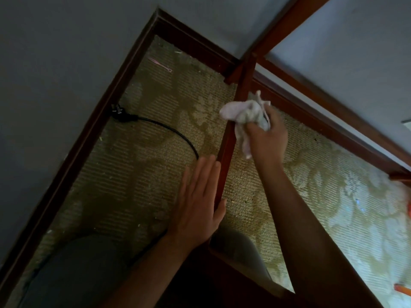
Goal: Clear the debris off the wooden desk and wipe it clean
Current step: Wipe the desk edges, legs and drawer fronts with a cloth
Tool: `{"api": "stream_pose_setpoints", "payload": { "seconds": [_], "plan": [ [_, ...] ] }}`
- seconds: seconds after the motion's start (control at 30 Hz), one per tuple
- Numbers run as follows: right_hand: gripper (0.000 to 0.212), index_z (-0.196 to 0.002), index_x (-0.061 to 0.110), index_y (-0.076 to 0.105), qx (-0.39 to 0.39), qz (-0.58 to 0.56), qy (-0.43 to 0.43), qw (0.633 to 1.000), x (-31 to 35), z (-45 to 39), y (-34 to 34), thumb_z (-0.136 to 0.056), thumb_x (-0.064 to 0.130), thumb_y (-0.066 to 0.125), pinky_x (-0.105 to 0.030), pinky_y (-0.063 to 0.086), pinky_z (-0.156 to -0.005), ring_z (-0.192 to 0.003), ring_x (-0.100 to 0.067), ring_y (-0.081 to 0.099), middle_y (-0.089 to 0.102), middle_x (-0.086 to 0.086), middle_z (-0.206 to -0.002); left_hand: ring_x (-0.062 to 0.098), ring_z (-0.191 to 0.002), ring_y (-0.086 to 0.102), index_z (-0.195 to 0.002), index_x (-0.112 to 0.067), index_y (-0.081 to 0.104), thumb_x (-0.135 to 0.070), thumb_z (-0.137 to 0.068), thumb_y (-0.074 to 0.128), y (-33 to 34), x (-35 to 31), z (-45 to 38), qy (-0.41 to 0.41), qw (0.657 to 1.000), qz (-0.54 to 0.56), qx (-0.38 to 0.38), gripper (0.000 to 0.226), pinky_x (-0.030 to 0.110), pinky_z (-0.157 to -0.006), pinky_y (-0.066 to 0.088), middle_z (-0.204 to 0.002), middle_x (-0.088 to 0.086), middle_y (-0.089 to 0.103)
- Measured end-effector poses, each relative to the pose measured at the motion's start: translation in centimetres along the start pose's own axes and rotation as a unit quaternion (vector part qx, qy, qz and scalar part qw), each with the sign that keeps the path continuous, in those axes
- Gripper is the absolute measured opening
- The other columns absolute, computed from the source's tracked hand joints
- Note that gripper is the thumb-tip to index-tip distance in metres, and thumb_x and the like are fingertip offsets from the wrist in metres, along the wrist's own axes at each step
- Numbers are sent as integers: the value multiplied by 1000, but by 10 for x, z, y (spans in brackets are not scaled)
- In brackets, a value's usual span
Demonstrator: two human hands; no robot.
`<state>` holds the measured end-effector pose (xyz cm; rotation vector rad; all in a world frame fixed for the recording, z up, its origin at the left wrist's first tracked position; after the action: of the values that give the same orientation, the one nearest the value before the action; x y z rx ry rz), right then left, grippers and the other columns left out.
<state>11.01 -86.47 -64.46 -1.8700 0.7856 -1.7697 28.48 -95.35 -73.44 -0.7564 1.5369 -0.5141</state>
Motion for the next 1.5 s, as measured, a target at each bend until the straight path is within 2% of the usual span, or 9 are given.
{"api": "stream_pose_setpoints", "payload": {
  "seconds": [0.1,0.37,0.5,0.67,0.8,0.97,1.1,1.23,1.5],
  "plan": [
    [37,-125,51,61,24,-67,63,996,-16,-5,24,-96,28,66,-42,62,-85,-92,-1,72,74,22,-103,20,-161,-2,-165,-9,16,-39,-105,46,8,0,-1,25,999,13,38,74,53,-129,12,-174,6,5],
    [25,-88,13,74,87,-148,311,935,-85,91,23,-96,35,66,-32,53,-60,-67,-20,69,74,-7,-76,12,-160,-7,-166,-11,3,-35,-109,42,19,4,-6,14,991,99,86,73,48,-130,10,-175,3,-2],
    [17,-92,14,74,72,-244,278,926,-75,34,37,-96,26,63,-40,57,-71,-74,-22,70,73,-11,-82,5,-158,-10,-166,-15,0,-35,-108,47,18,4,-9,4,987,125,98,77,40,-131,1,-174,-4,-6],
    [12,-105,22,68,25,-109,131,985,-47,28,32,-104,29,58,-34,60,-70,-79,-12,72,75,1,-89,2,-157,-11,-165,-23,-7,-44,-103,57,8,7,-29,-32,982,167,85,91,25,-126,-2,-172,-9,-9],
    [31,-127,24,69,67,14,-8,998,-28,44,17,-99,38,66,-30,56,-90,-112,-10,61,63,2,-124,17,-161,-4,-164,-18,-6,-37,-88,78,-14,-2,-79,45,992,115,7,115,42,-130,11,-174,7,-3],
    [43,-143,21,59,106,-219,109,964,-24,52,1,-103,6,50,-28,57,-95,-121,-9,67,71,5,-131,32,-158,18,-155,-11,40,-44,-83,75,-20,-6,-137,184,983,23,15,87,56,-123,25,-165,11,33],
    [51,-150,27,40,101,7,161,982,-39,83,26,-102,28,58,-25,50,-77,-103,6,62,63,11,-128,26,-144,43,-133,-7,59,-32,-88,76,-22,15,-165,153,981,114,-19,54,47,-110,46,-146,9,53],
    [81,-164,35,-6,164,139,135,967,-39,112,64,-106,43,50,-45,58,-91,-116,-24,66,53,-9,-151,20,-123,56,-125,-8,59,-31,-85,80,-24,28,-184,105,975,194,-4,50,46,-101,51,-132,6,58],
    [84,-159,41,-24,170,255,44,951,-35,112,71,-109,25,41,-41,58,-71,-87,-20,63,38,-10,-154,31,-153,26,-145,-11,52,-34,-89,77,-16,-15,-217,243,966,-6,92,66,54,-121,30,-158,11,42]
  ]
}}
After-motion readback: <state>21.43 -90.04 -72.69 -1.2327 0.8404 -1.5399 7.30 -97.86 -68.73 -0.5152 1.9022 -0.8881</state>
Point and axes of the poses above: each hand's wrist, its own z-axis away from the middle knuckle, its own y-axis out of the palm, x = y × z, the point moved 7 cm from there along -z, towards the middle knuckle
